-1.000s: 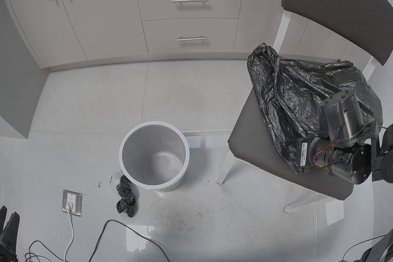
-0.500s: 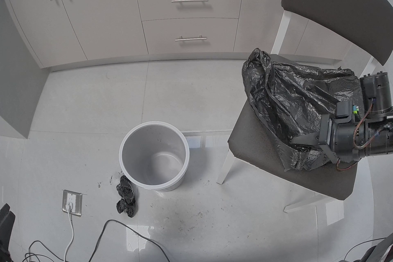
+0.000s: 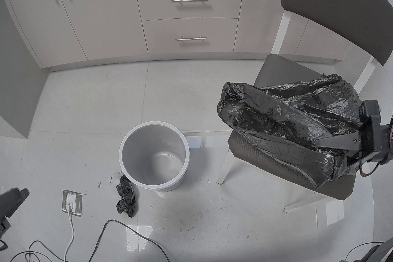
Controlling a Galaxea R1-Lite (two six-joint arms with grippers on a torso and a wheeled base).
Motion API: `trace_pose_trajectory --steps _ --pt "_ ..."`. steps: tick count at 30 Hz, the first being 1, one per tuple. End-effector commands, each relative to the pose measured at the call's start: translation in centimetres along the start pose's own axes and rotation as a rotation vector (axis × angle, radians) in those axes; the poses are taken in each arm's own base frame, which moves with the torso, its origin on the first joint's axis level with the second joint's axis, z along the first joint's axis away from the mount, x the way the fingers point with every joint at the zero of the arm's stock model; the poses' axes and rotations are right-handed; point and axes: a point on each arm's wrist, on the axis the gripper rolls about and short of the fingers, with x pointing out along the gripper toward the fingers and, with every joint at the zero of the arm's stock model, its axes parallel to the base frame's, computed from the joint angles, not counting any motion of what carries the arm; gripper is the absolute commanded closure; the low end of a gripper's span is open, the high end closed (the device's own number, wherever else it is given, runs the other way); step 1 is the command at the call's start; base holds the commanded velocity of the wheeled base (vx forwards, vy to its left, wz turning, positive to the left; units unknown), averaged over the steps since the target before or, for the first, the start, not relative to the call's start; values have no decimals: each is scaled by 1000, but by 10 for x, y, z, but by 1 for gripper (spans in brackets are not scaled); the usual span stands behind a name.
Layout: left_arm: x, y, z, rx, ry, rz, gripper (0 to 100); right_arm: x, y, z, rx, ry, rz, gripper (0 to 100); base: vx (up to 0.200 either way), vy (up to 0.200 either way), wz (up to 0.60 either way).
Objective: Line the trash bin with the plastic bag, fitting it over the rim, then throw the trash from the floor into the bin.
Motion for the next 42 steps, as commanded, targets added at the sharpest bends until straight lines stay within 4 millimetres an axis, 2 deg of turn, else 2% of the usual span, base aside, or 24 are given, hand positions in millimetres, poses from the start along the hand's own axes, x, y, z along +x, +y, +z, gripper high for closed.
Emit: trace_pose_trajectory --steps 1,2,3,7,12,21,25,31,42 --pt "131 -12 35 -214 364 -71 0 -24 37 -9 -147 -29 140 100 0 0 0" --pt "133 -12 35 -216 366 -73 0 -24 37 -9 -148 -30 141 100 0 0 0" --pt "156 -11 38 -228 401 -82 0 -26 46 -5 -164 -38 155 100 0 0 0" --pt "193 -15 44 -242 464 -85 0 -28 64 8 -175 -49 175 100 0 0 0" --pt "218 -24 52 -234 491 -109 0 -32 84 23 -197 -60 186 100 0 0 0" --pt "268 -11 42 -265 577 -86 0 -39 104 25 -237 -68 214 100 0 0 0" --pt "285 -2 33 -278 611 -61 0 -39 106 26 -245 -70 218 100 0 0 0" --pt "306 3 24 -289 642 -44 0 -42 121 27 -285 -70 252 100 0 0 0" --pt "314 -9 21 -278 656 -83 0 -50 140 19 -307 -71 298 100 0 0 0"
